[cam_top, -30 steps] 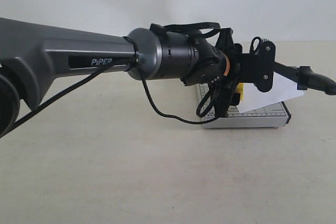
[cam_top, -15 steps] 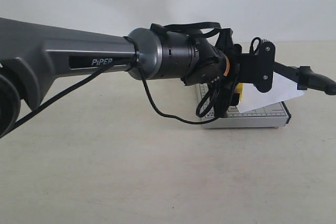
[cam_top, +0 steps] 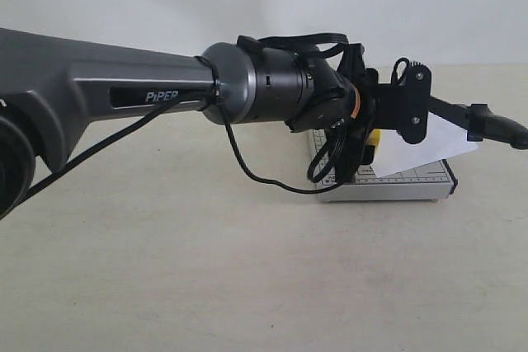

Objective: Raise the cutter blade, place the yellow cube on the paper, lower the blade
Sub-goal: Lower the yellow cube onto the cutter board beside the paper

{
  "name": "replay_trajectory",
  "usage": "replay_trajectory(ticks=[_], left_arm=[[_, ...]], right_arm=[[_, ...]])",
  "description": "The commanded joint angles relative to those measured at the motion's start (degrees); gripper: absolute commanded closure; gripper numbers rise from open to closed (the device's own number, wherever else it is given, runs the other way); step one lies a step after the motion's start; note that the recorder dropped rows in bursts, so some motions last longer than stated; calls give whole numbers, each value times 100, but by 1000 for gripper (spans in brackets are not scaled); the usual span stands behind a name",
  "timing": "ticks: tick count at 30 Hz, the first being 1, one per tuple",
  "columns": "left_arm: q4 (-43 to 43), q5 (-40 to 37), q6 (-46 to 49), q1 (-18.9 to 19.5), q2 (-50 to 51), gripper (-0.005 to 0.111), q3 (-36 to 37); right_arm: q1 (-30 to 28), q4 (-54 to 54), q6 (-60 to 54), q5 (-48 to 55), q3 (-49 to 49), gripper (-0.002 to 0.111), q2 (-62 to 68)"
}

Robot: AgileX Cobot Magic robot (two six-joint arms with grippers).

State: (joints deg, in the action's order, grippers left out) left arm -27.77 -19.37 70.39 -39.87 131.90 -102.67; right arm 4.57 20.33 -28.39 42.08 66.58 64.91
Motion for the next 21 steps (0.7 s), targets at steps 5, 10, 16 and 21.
replay_trajectory(ticks=[5, 10, 16, 21], left_arm=[[30, 96, -158, -5, -18, 52, -65], [40, 107, -203, -5, -18, 52, -65], [40, 135, -269, -5, -18, 44, -65], [40, 186, -269, -5, -18, 43, -65]], right_arm=[[-2, 18, -52, -48, 3, 108, -29], [-2, 18, -52, -48, 3, 108, -29], [-2, 18, -52, -48, 3, 108, -29], [-2, 18, -52, -48, 3, 108, -29]])
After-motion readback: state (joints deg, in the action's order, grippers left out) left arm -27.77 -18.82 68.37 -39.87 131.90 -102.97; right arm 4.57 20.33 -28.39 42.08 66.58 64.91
